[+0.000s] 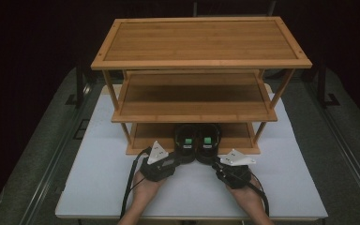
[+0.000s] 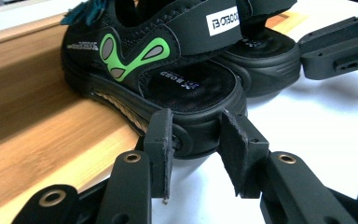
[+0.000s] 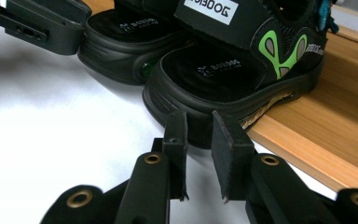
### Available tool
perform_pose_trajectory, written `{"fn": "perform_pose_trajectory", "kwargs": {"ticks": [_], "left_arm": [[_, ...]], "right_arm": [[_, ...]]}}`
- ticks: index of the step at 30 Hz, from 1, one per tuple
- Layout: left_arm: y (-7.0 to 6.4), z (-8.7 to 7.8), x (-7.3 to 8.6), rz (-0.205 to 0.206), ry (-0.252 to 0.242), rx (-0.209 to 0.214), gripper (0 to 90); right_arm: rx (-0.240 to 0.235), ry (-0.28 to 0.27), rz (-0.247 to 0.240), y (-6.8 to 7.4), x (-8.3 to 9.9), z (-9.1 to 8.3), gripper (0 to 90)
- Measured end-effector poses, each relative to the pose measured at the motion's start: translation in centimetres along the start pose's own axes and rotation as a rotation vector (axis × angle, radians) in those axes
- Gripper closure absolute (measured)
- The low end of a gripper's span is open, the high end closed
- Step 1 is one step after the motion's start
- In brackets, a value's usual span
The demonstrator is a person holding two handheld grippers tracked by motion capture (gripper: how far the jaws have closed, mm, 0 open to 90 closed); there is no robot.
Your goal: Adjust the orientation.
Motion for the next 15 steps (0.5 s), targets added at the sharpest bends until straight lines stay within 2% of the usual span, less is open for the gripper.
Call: {"fn": "perform_pose_trajectory", "kwargs": {"ticks": [15], "left_arm": [[0.21, 0.85, -0.29, -0.002, -0.007, -0.02, 64.4]], "right_arm": [[0.025, -0.004, 0.027, -0.64, -0.29, 0.71, 76.0]]}}
Point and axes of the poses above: each handheld gripper's, and its own axes: z roughly forward along the jaws, x roughly out of its underside, y roughly to its left, the point moved 2 cm from there along z, roughly forward along the jaws, and after that the axes turned 3 degrees about z, right-handed, at the moved point
